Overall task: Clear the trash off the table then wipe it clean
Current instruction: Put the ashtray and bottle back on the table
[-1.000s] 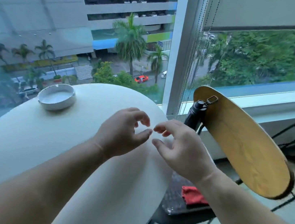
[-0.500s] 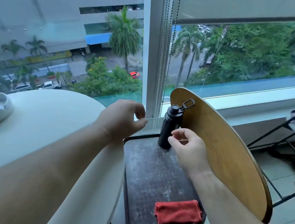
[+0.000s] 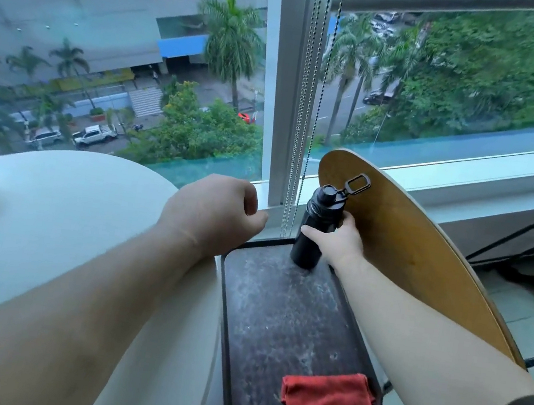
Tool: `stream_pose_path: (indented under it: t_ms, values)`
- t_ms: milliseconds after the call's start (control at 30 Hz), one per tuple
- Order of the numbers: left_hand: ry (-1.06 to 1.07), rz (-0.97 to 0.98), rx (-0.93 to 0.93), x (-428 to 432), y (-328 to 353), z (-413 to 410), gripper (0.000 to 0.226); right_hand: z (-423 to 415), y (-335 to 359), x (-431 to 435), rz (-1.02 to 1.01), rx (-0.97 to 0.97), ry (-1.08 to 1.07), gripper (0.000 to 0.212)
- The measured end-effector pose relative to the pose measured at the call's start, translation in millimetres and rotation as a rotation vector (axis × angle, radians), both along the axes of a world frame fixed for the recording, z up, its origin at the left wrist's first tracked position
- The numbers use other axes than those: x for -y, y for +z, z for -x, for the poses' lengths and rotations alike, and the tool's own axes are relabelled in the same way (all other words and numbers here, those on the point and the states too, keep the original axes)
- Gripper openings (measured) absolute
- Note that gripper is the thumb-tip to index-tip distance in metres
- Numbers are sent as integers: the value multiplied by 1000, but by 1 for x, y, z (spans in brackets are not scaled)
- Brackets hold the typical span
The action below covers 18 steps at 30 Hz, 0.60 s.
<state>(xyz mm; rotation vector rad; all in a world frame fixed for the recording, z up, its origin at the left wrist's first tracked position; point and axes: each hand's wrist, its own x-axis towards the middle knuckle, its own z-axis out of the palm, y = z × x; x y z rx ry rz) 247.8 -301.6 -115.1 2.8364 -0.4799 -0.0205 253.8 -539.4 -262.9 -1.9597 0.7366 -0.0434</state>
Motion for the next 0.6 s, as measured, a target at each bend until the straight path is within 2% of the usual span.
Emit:
stream_pose_path:
  t_ms: [333, 500, 600]
  values:
    - [24, -20, 5, 2, 1, 1, 24, -17, -2, 7, -31, 65, 34, 87]
    - [25, -27, 5, 2, -1, -1, 21, -8, 10, 11, -6, 114, 88, 76]
    - [28, -25, -13, 2, -1, -3, 24, -1, 30, 15, -75, 170, 118, 68]
